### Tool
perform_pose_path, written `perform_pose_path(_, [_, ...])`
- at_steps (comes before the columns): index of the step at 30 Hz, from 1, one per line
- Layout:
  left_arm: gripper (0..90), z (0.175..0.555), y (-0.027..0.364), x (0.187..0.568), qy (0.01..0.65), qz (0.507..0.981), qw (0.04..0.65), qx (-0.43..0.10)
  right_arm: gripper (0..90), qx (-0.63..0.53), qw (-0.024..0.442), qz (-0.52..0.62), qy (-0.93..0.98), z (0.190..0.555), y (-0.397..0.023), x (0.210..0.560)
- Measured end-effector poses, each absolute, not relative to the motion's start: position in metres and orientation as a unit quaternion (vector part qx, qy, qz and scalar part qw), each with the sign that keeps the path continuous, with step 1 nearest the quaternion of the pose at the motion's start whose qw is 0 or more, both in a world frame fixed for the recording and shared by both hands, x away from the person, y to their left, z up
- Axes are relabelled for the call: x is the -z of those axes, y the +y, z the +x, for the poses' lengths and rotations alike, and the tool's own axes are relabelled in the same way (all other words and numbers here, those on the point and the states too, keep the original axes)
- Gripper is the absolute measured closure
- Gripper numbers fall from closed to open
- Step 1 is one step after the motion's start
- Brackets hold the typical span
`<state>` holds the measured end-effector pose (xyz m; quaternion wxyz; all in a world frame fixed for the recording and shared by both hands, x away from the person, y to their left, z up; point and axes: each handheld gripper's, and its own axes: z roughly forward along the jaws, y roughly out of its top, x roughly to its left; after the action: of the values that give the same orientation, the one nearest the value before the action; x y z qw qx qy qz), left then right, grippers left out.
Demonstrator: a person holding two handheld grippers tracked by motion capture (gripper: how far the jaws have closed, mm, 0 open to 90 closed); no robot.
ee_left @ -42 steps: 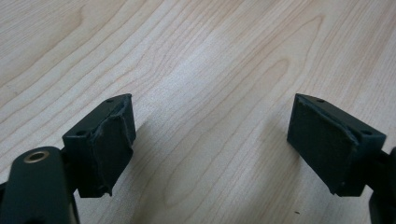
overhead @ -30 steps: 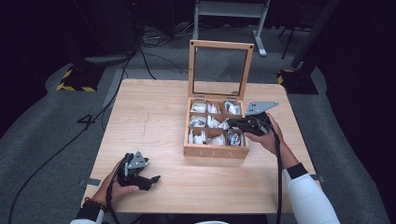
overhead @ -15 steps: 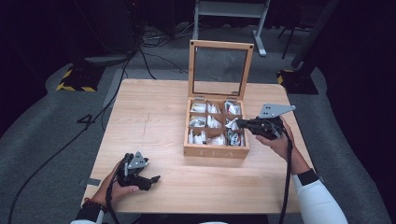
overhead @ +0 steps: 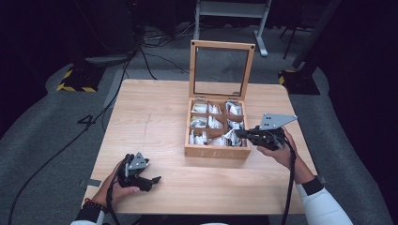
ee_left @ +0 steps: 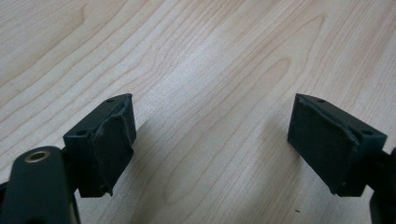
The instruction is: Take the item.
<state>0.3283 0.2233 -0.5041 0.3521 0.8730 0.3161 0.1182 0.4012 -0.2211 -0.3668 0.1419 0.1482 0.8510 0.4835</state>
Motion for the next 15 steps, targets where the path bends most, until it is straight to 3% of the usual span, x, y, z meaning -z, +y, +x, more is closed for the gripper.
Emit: perform_pose_path(15, [15.8,0.328,0.223,0.504,0.316,0.873,0.352,-0.118,90.0,-0.464,0.112,0.12,0.87,0.38,-0.209,0.386])
